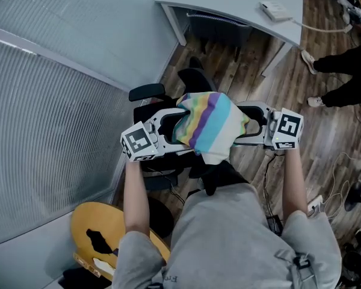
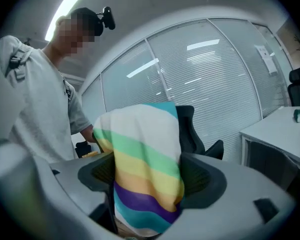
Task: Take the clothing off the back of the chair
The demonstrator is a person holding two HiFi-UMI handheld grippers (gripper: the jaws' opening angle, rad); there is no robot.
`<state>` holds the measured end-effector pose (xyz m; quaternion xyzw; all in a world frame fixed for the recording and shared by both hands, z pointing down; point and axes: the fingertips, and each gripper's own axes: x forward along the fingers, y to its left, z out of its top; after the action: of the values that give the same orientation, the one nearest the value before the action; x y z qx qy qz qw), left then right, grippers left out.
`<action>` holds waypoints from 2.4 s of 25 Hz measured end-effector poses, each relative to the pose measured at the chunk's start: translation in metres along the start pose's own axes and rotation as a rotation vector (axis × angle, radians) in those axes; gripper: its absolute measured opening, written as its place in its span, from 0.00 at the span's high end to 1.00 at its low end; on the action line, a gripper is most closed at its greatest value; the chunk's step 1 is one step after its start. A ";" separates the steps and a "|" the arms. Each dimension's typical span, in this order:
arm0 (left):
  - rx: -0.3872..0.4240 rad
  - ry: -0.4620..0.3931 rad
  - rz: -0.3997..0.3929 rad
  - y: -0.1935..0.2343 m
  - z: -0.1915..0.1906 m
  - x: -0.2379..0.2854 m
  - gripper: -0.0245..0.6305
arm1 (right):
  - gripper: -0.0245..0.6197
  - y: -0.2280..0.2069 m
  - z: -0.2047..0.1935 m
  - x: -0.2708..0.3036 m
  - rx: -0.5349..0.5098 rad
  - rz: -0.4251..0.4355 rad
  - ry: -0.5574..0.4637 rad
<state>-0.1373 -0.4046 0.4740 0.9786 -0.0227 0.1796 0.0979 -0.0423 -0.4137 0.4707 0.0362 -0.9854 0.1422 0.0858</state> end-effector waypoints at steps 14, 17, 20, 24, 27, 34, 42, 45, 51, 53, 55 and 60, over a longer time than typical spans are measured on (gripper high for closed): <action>-0.083 -0.026 -0.097 -0.018 0.000 0.006 0.51 | 0.51 0.007 0.001 -0.002 0.042 -0.027 -0.118; -0.096 -0.057 -0.056 -0.021 0.000 0.003 0.57 | 0.56 0.008 0.002 -0.003 0.041 -0.073 -0.128; -0.093 -0.093 0.010 -0.028 0.002 0.003 0.65 | 0.60 0.009 0.001 -0.006 0.042 -0.134 -0.132; -0.077 -0.126 0.150 -0.027 0.006 -0.002 0.71 | 0.66 0.006 0.008 -0.007 0.028 -0.240 -0.146; -0.071 -0.135 0.265 -0.024 0.007 -0.007 0.74 | 0.70 0.007 0.012 -0.011 0.024 -0.320 -0.149; -0.022 -0.146 0.489 -0.025 0.013 -0.024 0.78 | 0.74 0.025 0.021 -0.021 -0.017 -0.515 -0.099; 0.130 -0.108 0.745 -0.042 0.043 -0.051 0.80 | 0.74 0.057 0.043 -0.030 -0.087 -0.698 -0.101; 0.158 -0.091 0.841 -0.047 0.052 -0.063 0.80 | 0.74 0.066 0.051 -0.031 -0.112 -0.746 -0.082; 0.215 -0.088 1.017 -0.068 0.068 -0.090 0.80 | 0.74 0.092 0.067 -0.030 -0.234 -0.799 0.014; 0.248 -0.079 1.067 -0.078 0.072 -0.095 0.80 | 0.74 0.103 0.073 -0.033 -0.276 -0.839 0.036; 0.284 -0.068 1.129 -0.088 0.078 -0.099 0.80 | 0.74 0.111 0.079 -0.037 -0.336 -0.903 0.065; 0.389 -0.021 1.299 -0.123 0.085 -0.104 0.81 | 0.74 0.134 0.083 -0.049 -0.451 -1.098 0.123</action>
<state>-0.1948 -0.3001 0.3368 0.7677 -0.5745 0.1931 -0.2080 -0.0200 -0.3073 0.3465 0.5128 -0.8217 -0.1340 0.2094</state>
